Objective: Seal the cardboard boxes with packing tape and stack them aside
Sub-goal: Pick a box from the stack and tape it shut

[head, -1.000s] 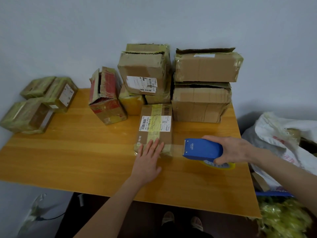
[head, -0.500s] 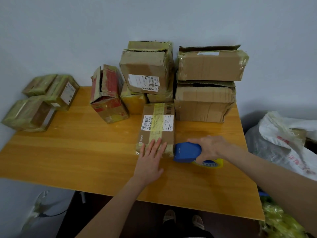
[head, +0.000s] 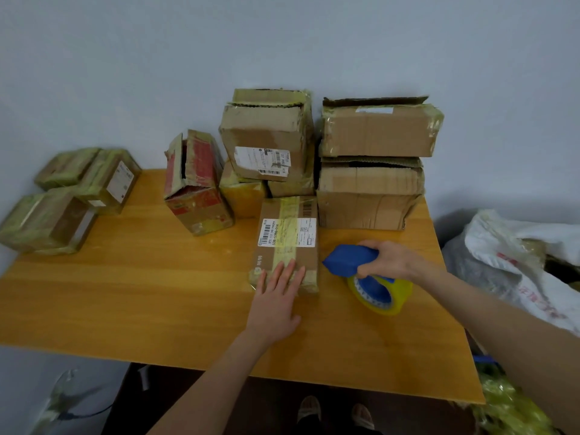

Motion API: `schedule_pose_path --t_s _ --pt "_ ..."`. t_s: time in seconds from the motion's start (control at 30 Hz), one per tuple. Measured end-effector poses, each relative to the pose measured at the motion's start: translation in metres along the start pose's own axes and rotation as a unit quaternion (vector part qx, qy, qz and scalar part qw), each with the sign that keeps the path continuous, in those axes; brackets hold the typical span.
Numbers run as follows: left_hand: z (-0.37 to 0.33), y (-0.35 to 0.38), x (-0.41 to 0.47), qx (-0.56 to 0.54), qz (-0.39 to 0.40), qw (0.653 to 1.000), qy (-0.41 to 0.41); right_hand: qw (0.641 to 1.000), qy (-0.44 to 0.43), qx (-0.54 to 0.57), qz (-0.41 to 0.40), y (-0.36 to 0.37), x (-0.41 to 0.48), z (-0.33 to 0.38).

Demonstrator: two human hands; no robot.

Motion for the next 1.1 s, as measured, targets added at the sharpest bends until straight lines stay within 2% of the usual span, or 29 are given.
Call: schedule_pose_path --t_s 0.1,0.2,0.27,0.33,0.43,0.53,0.63,0.7,0.73,0.83,0.9,1.03,1.1 --pt "0.000 -0.002 0.000 -0.004 0.001 1.000 0.003 0.975 0.015 0.208 -0.080 0.012 0.003 -0.014" --pt "0.001 -0.002 0.000 -0.009 0.003 1.000 0.009 0.913 0.078 0.381 -0.127 0.029 0.011 -0.036" --pt "0.002 -0.001 0.000 -0.012 0.000 1.000 0.009 0.869 0.125 0.462 -0.126 0.040 0.016 -0.044" --pt "0.003 -0.001 0.000 -0.013 -0.002 1.000 0.011 0.850 0.140 0.495 -0.117 0.046 0.017 -0.043" --pt "0.003 -0.001 0.000 -0.017 -0.005 1.000 0.016 0.882 0.140 0.431 -0.127 0.045 0.017 -0.043" --pt "0.003 0.000 -0.001 -0.025 -0.010 0.999 0.021 0.925 0.094 0.342 -0.136 0.040 0.014 -0.042" --pt "0.005 0.000 -0.001 -0.050 -0.013 0.998 0.022 0.977 0.059 0.163 -0.126 0.039 0.010 -0.035" --pt "0.007 -0.002 -0.001 -0.089 -0.019 0.996 0.020 0.986 0.026 0.032 -0.159 0.041 0.007 -0.021" --pt "0.010 -0.003 -0.002 -0.123 -0.033 0.992 0.012 0.983 -0.002 0.004 -0.182 0.046 0.004 -0.009" --pt "0.022 -0.005 -0.008 -0.222 -0.102 0.967 -0.065 0.980 -0.086 -0.004 -0.180 0.083 -0.009 0.031" --pt "0.031 -0.005 -0.011 -0.255 -0.121 0.949 -0.139 0.984 -0.093 -0.009 -0.152 0.116 -0.012 0.045" --pt "0.033 -0.005 -0.005 -0.348 -0.039 0.914 -0.204 0.989 -0.044 0.019 -0.140 0.151 0.000 0.057" --pt "0.033 -0.004 -0.001 -0.391 -0.030 0.891 -0.227 0.987 -0.027 0.031 -0.153 0.156 0.005 0.059"
Point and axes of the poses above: each hand's wrist, its own x-axis towards the middle knuckle, its own y-axis out of the palm, z = x × y, the point moved 2 cm from there along x, towards the middle knuckle, and after that the axes turned 15 degrees about x, right-handed, at the moved point
